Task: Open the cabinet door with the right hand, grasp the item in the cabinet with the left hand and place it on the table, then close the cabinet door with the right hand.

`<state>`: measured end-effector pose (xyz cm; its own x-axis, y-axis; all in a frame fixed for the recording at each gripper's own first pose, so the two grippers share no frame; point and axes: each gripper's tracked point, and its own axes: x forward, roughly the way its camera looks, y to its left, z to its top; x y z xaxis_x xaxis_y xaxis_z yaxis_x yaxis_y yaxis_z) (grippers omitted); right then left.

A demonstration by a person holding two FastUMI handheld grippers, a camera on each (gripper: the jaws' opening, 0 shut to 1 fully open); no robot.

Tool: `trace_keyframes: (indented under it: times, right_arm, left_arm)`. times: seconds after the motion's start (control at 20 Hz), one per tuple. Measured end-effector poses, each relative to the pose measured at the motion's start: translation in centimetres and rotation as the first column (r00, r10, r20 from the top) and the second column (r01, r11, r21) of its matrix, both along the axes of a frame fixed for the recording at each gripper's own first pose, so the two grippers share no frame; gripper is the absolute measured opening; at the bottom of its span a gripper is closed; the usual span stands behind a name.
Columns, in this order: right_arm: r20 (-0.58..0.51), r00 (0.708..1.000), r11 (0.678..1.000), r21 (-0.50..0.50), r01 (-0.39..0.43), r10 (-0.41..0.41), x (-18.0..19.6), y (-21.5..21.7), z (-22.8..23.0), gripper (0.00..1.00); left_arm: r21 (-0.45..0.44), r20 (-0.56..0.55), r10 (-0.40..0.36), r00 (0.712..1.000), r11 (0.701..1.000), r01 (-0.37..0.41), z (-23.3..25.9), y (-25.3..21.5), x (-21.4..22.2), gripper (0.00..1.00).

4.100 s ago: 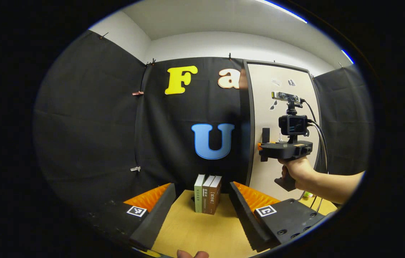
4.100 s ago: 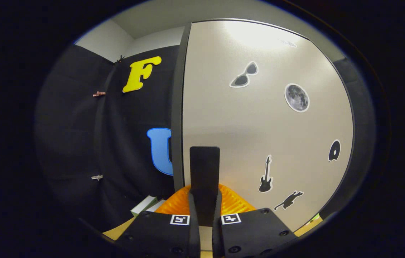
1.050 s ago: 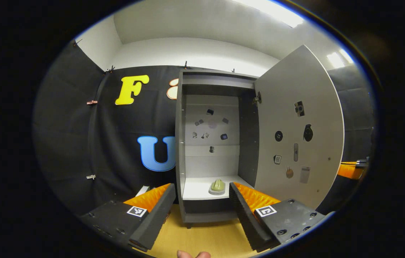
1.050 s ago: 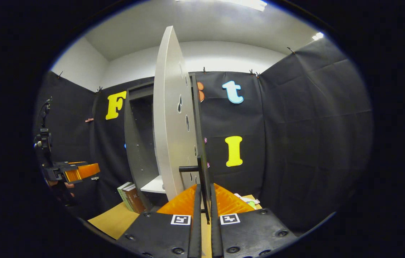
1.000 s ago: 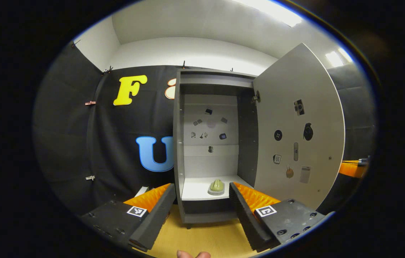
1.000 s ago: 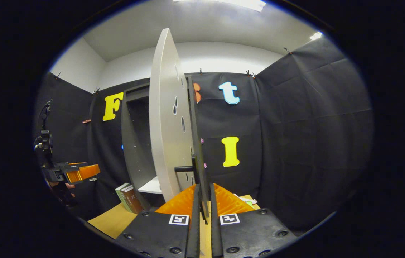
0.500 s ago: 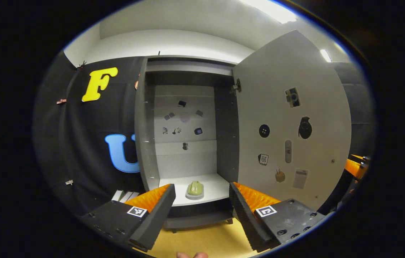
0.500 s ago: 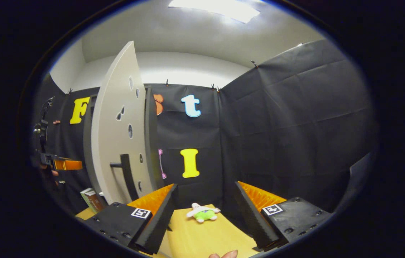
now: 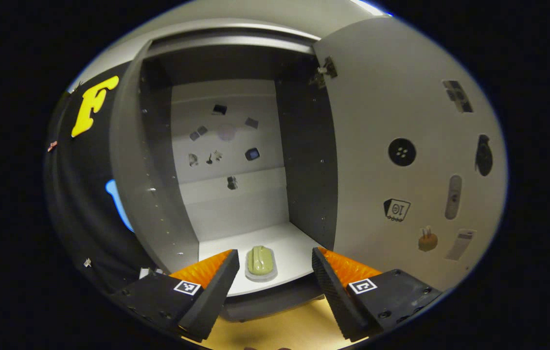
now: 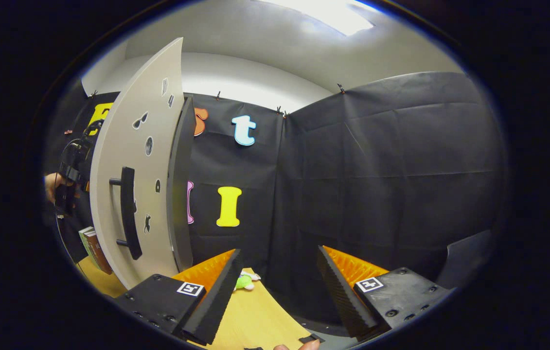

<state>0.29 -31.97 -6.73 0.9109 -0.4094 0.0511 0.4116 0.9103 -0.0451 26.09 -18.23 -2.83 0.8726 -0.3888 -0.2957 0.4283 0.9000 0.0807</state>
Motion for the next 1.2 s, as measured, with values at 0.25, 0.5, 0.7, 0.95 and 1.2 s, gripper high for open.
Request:
trace_keyframes:
  times: [0.25, 0.5, 0.7, 0.95, 1.2]
  right_arm:
    - [-0.022, 0.998, 0.998, 0.013, 0.053, -0.053, -0.5, -3.1, -1.1, 0.98]
    - [-0.033, 0.993, 0.993, 0.022, 0.112, -0.112, -1.6, -6.4, -2.0, 0.98]
    - [-0.058, 0.988, 0.989, 0.026, 0.145, -0.144, -2.3, -8.0, -3.0, 0.98]
    - [-0.066, 0.980, 0.981, 0.026, 0.190, -0.188, -3.7, -9.6, -3.5, 0.98]
    - [-0.082, 0.973, 0.975, 0.025, 0.220, -0.217, -4.6, -10.4, -4.1, 0.98]
  left_arm:
    - [0.005, -0.171, -0.036, 0.985, 0.999, 0.038, -4.2, -1.3, 6.5, 0.95]
    - [0.076, -0.310, 0.023, 0.951, 0.997, 0.001, -9.5, -0.1, 11.5, 0.83]
    - [0.043, -0.379, 0.037, 0.925, 0.999, -0.023, -11.3, -0.5, 14.3, 0.78]
    - [0.077, -0.447, 0.071, 0.891, 0.996, -0.041, -14.2, -0.3, 15.9, 0.71]
    - [0.089, -0.470, 0.086, 0.878, 0.995, -0.050, -15.2, -0.1, 16.5, 0.60]
